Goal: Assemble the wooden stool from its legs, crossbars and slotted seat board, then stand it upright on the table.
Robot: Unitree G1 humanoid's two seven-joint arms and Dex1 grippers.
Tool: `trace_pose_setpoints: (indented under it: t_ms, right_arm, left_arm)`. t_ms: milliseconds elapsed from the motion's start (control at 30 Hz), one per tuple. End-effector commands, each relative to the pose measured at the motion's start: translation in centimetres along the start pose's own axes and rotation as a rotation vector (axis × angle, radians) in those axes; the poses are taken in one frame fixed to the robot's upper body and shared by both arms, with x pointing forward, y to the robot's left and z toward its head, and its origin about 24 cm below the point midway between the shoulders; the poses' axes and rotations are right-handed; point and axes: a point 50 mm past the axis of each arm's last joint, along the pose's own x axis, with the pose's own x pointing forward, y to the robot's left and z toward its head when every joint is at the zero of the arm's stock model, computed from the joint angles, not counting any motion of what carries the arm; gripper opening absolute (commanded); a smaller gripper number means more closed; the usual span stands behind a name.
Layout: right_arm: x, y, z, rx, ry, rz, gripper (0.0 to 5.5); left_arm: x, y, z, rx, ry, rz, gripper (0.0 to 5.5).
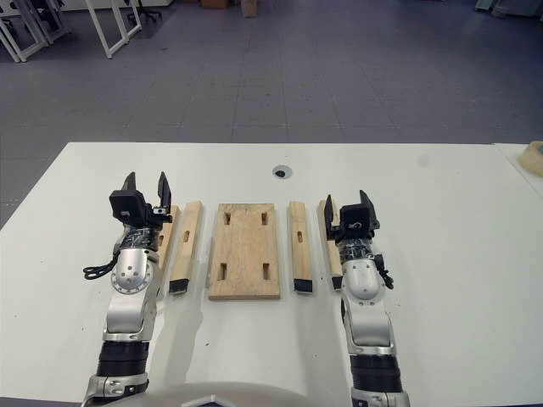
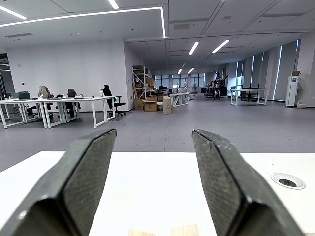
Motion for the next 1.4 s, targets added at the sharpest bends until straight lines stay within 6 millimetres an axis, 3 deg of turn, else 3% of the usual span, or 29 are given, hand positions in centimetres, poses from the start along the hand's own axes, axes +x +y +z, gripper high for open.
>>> trace_pose_setpoints:
  t_ms: [33,133,433,767,867,1167,1400]
  right_arm:
    - [-2.5,-2.1,-1.3,0.060,0.079,-0.039,3.18]
    - [-4.0,-3.4,-2.8,0.142,0.154,-0.057,3.18]
    - [-5.9,-3.6,-6.5,0.175,0.324,0.015,3.18]
    - [-6.2,-4.8,-7.0,0.267,0.290,-0.038,3.18]
    - [-5.7,-4.7,-6.6,0.236,0.272,0.001,3.18]
    - [-6.4,-4.4,-8.5,0.129,0.408,0.047,3.18]
    - [-7.4,-2.9,-9.4,0.345,0.502,0.072,1.72]
  left_arm:
    - [-0.3,0.1,-0.2,0.013,0.012,-0.009,2.86]
    - [-0.7,0.5,-0.4,0.019,0.024,0.003,2.86]
    - [-1.1,0.5,-0.8,0.016,0.046,0.005,2.86]
    - [-1.5,0.7,-1.3,0.009,0.069,0.023,2.86]
    - [-1.6,0.7,-1.4,0.009,0.072,0.023,2.86]
    - [-1.3,0.6,-1.4,0.009,0.074,0.016,2.86]
    - [-1.3,0.7,-1.4,0.007,0.074,0.017,2.84]
